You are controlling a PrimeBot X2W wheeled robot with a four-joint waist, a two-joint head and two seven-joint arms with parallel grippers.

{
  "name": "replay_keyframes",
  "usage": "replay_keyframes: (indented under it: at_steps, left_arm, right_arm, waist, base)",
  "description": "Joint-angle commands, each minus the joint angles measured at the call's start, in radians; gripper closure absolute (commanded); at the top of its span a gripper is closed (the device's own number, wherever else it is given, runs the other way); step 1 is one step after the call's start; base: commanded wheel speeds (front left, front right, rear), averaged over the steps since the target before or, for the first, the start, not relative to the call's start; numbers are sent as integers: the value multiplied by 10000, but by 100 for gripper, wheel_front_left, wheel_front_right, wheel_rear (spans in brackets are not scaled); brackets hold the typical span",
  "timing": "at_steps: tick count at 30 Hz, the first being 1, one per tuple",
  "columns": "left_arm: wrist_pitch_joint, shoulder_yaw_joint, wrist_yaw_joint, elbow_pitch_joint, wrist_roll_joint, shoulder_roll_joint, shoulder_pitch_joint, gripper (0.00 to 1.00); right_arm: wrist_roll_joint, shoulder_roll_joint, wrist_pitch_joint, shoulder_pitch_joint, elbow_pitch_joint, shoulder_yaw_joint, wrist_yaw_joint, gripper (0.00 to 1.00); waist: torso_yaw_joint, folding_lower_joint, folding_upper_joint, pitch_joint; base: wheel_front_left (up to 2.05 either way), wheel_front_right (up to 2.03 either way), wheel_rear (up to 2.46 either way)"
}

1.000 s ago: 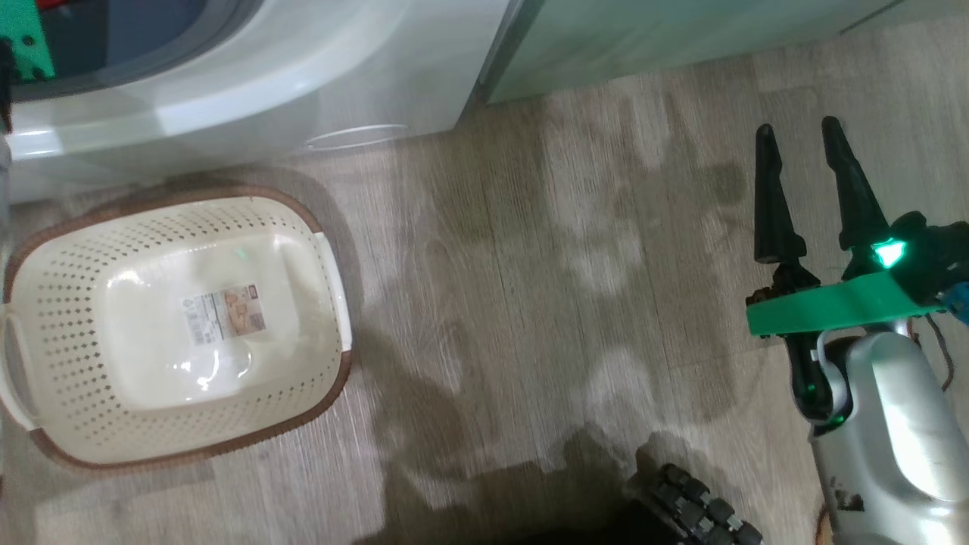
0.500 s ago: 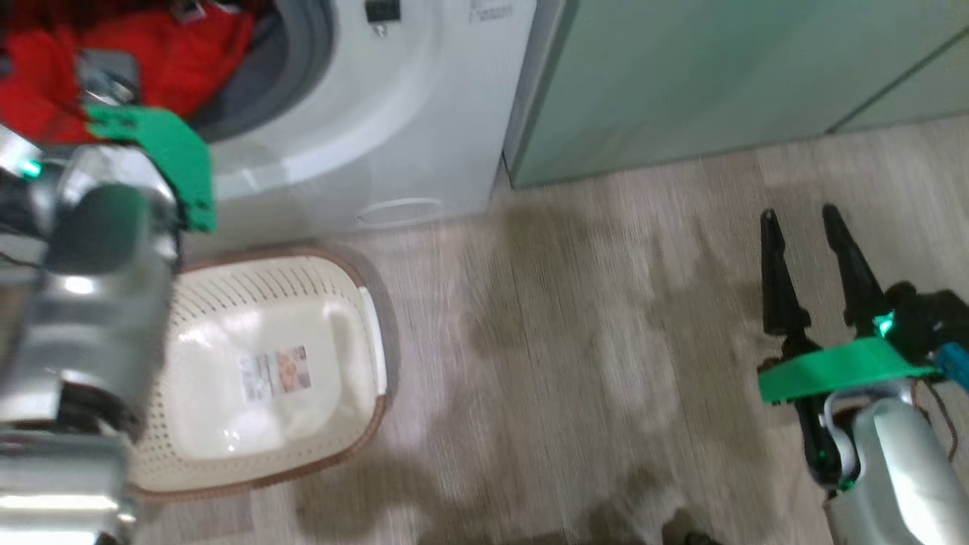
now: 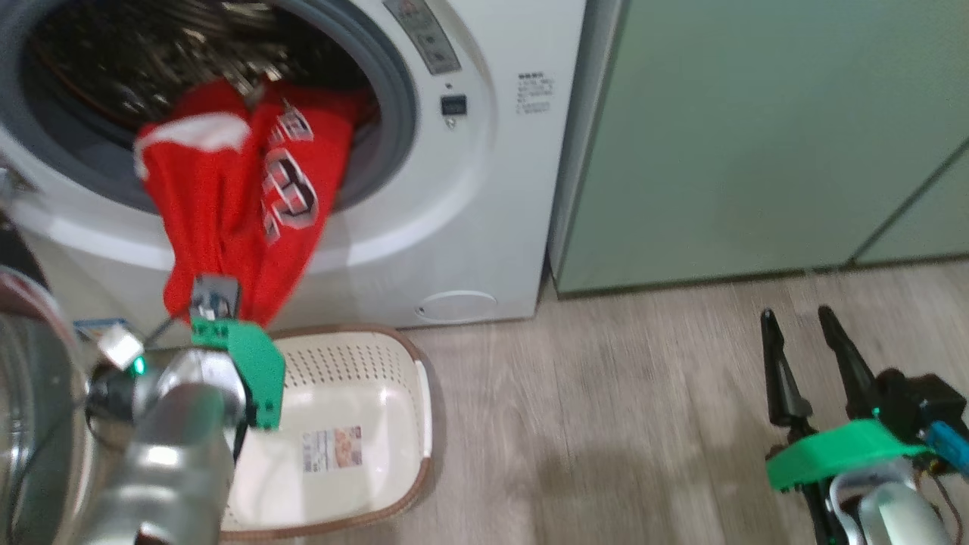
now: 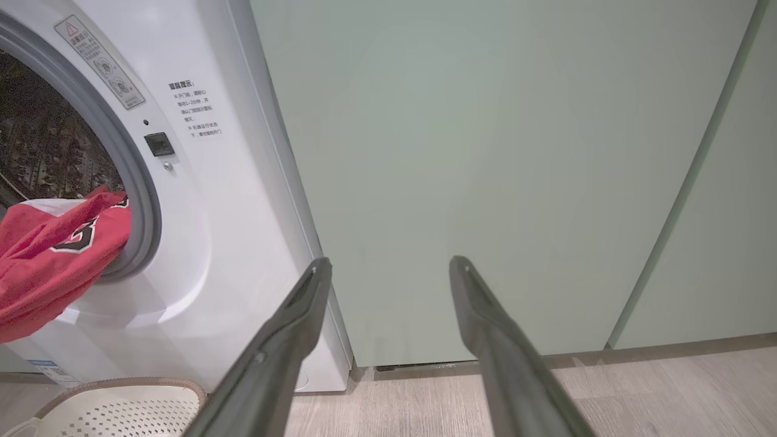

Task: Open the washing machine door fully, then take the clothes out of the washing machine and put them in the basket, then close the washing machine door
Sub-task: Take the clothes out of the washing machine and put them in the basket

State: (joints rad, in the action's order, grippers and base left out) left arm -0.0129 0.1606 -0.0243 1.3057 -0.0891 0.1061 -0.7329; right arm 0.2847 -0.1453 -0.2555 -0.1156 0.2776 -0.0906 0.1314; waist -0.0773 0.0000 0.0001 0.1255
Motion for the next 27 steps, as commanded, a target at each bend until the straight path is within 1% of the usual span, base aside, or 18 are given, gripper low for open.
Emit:
replay_keyframes:
  at_steps: [1,5,16,21,22,27]
  left_arm:
    - [117,-186,104,-164,-121,292,25,100]
    - [156,-149,402,-159,-275,118,763,100]
    - [-51,142,751,-154,-464,-326,1814,100]
    - [-297,177,798,-152,-633,-410,1987,100]
    - [-381,153,838,-152,-728,-423,1974,100]
    - [-347,82,879,-151,-906,-414,1826,100]
  right_arm:
    - [86,-210,-63,60,-247,-185,-7,0]
    - [113,-281,-63,281,-263,-168,-7,0]
    - [150,-392,-63,234,-308,-260,-7,0]
    - [160,-433,-63,39,-372,-379,-7,0]
    - [164,-466,-63,-67,-402,-398,-7,0]
    - [152,-531,-63,-331,-463,-409,-7,0]
  waist:
    - [386,0,-1,-543]
    - [653,0,-1,-748]
    - [832,0,-1,-654]
    - [698,0,-1,-305]
    - [629,0,-1,-81]
    - [469,0,-1,452]
  base:
    - [0,0,0]
    - [0,0,0]
    - [0,0,0]
    - [0,0,0]
    - [0,0,0]
    - [0,0,0]
